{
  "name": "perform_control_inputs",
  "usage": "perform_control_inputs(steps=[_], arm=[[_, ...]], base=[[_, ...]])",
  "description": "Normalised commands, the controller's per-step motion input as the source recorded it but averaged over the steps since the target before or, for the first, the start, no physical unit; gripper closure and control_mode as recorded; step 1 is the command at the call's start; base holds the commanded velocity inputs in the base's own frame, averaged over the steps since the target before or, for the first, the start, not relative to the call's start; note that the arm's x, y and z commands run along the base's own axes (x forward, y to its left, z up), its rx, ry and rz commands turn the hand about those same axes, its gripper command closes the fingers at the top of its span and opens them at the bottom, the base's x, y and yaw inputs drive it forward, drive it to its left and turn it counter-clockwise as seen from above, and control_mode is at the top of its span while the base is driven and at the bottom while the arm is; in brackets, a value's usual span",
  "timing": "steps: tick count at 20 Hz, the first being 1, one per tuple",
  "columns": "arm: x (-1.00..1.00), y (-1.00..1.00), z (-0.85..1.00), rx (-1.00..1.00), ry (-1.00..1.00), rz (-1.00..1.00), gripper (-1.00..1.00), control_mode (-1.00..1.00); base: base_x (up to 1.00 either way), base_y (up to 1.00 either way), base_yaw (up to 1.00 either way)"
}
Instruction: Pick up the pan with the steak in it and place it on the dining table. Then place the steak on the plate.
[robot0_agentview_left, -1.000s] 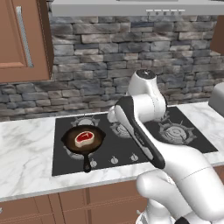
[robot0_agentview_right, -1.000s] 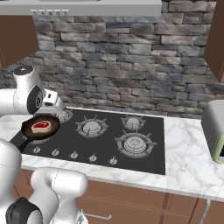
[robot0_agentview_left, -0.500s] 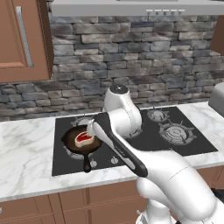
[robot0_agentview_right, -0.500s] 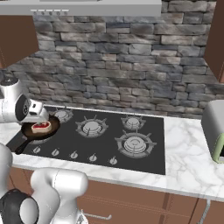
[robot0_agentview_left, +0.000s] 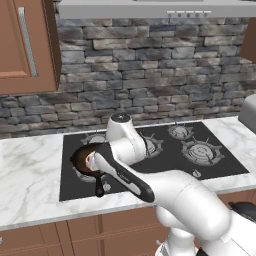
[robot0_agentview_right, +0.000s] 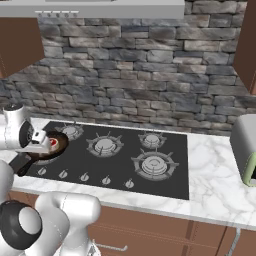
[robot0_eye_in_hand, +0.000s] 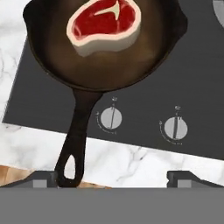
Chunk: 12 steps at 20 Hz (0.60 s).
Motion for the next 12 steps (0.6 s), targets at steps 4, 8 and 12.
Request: perform_control_inputs(steps=[4, 8, 12], arm=[[0.28, 0.33, -0.64, 0.01, 0.09, -0.01, -1.0, -1.0], [0.29, 0.42, -0.58, 0.0, 0.04, -0.02, -1.0, -1.0], [0.23, 0.47, -0.49, 0.0, 0.0, -0.03, -1.0, -1.0]], base=[[0.0, 0.0, 0.0], [0.0, 0.0, 0.0], [0.0, 0.0, 0.0]])
